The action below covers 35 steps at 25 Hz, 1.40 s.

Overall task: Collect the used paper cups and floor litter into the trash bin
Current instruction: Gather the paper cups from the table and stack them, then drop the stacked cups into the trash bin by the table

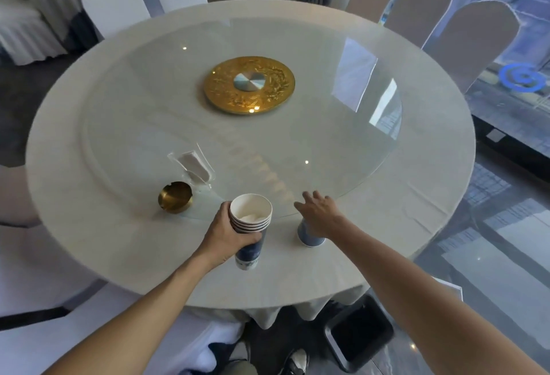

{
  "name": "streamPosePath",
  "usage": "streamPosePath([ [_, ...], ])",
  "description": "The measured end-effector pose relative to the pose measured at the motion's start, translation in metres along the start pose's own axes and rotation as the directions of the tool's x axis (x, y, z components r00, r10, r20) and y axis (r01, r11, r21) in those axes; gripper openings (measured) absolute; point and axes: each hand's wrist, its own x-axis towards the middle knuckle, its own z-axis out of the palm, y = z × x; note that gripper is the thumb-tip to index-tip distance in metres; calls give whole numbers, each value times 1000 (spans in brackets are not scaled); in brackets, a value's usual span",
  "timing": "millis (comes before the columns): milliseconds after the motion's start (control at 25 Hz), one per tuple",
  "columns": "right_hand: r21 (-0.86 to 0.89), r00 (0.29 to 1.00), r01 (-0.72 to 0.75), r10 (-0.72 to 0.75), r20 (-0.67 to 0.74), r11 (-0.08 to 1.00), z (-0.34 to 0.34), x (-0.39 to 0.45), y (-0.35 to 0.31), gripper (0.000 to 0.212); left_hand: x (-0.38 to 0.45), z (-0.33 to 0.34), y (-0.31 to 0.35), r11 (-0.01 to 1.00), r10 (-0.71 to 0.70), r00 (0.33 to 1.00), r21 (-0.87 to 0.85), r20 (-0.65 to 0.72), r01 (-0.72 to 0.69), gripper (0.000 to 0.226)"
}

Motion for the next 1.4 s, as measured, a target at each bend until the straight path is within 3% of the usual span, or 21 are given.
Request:
streamPosePath([
  [120, 8, 997, -50, 49, 53, 999, -4, -4, 3, 42, 14, 14, 14, 999, 32, 999, -21, 21, -31, 100],
  [360, 16, 930, -279, 266, 254, 960, 16, -32, 29, 59, 47, 39, 61, 988, 138, 984, -84, 111, -129, 95],
  [480, 284, 897, -421, 351, 268, 861, 52, -70, 45, 60, 60, 50, 84, 972, 203, 972, -147, 118, -185, 93],
  [600, 621, 873, -482, 394, 286, 618, 77, -109, 50, 61, 70, 71, 104, 958, 252, 957, -176, 145, -226, 88],
  [880, 910, 774, -398, 574, 266, 116, 93, -172, 38, 71, 60, 143, 141, 927, 339, 875, -282, 346, -248, 88],
  [1080, 956, 693, -260, 663, 284, -138, 87, -200, 26, 71, 35, 178, 139, 951, 309, 721, -206, 620, -231, 92],
  [1240, 965, 641, -182, 722, 262, -189, 83, -213, 14, 74, 18, 193, 126, 960, 266, 628, -139, 732, -244, 84],
  [1400, 960, 589, -150, 758, 280, -237, 89, -229, -3, 71, 9, 204, 113, 967, 245, 579, -148, 777, -210, 75],
])
